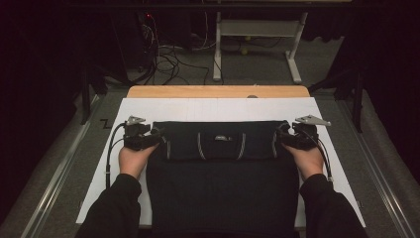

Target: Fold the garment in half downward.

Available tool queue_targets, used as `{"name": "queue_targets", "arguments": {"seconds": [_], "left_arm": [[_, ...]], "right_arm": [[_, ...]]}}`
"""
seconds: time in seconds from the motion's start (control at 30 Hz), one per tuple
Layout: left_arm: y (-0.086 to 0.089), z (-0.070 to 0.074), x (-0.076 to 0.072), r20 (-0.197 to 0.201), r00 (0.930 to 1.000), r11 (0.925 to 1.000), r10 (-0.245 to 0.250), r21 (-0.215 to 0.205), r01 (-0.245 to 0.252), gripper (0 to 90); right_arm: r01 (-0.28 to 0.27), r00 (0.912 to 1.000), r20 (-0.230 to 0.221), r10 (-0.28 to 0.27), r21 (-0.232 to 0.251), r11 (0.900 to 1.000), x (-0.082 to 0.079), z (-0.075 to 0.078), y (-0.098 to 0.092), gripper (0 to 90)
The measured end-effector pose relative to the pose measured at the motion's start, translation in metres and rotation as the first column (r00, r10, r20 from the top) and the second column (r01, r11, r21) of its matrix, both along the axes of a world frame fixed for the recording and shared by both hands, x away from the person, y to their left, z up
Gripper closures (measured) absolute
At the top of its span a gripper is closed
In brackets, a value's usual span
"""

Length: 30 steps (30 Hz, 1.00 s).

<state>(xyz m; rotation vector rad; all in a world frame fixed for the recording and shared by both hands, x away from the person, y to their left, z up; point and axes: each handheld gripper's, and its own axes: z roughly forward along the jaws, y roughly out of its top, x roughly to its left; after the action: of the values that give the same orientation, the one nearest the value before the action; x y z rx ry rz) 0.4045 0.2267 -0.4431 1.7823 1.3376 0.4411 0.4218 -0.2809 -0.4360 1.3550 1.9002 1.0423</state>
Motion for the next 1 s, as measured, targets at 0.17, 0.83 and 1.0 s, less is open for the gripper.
{"name": "queue_targets", "arguments": {"seconds": [0.17, 0.83, 1.0], "left_arm": [[-0.010, -0.003, -0.021, 0.018, 0.9982, 0.9983, -0.057, -0.010, 0.058, 15.5], [-0.034, -0.038, -0.040, -0.072, 0.9802, 0.9799, -0.185, 0.062, 0.189, 14.1], [-0.033, -0.040, -0.042, -0.081, 0.9837, 0.9839, -0.160, 0.066, 0.166, 23.0]], "right_arm": [[-0.062, 0.9981, 0.000, 0.062, -0.010, 0.998, -0.020, -0.004, 0.006, 17.5], [-0.129, 0.9895, -0.055, 0.134, 0.089, 0.988, -0.065, -0.030, 0.004, 30.2], [-0.121, 0.9890, -0.077, 0.127, 0.079, 0.990, -0.063, -0.034, 0.003, 37.8]]}}
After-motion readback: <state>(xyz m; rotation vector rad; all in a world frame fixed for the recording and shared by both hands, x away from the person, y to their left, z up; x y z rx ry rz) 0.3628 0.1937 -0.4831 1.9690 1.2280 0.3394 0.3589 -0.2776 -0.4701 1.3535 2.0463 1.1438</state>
